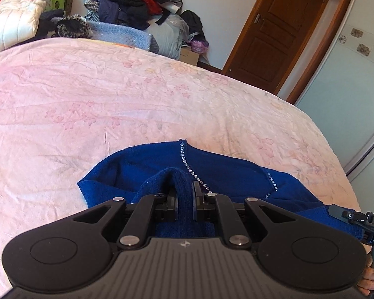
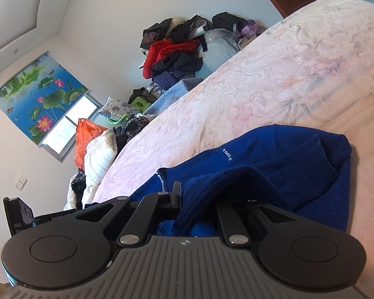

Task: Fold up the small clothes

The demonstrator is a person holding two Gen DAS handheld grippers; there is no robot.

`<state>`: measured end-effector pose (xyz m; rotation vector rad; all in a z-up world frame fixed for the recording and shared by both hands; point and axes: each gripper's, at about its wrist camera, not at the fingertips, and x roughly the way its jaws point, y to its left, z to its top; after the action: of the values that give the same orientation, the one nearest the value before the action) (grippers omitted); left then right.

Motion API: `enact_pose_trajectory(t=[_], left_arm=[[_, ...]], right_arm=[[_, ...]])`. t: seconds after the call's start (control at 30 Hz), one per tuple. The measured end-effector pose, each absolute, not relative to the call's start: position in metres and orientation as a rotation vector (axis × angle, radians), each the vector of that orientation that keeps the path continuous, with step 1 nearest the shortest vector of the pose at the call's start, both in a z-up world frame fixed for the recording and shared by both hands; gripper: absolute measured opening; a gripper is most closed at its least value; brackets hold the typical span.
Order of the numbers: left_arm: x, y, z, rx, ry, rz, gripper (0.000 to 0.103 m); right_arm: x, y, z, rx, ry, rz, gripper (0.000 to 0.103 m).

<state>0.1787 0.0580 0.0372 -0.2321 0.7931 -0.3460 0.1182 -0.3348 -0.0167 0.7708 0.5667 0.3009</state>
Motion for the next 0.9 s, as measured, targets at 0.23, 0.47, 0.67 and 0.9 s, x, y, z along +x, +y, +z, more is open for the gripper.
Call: enact_pose_trajectory(t=[0.23,0.47,0.67,0.9], left_arm=[[0.196,0.065,0.026,-0.306,0.812,-0.336,0.009],[0.213,0.061,0.02,-0.331,0.811,-0.334,0.009],[0.233,0.059,0.007,-0.373,0.857,-0.316,0.01],[0.256,0.086,-0.014,-0.625,0.961,-0.351,0.014]], right_arm=[[0.138,-0.346,-0.035,0.874,0.584,0.297,0.012],[0.158,-0.355,-0.056,0.983,0.592,0.28,0.012],[0.179,-0.361,-0.073,1.041,0.624,0.234,0.016],[0.192,-0.371,-0.08,1.143,0.619,0.22,0.05]])
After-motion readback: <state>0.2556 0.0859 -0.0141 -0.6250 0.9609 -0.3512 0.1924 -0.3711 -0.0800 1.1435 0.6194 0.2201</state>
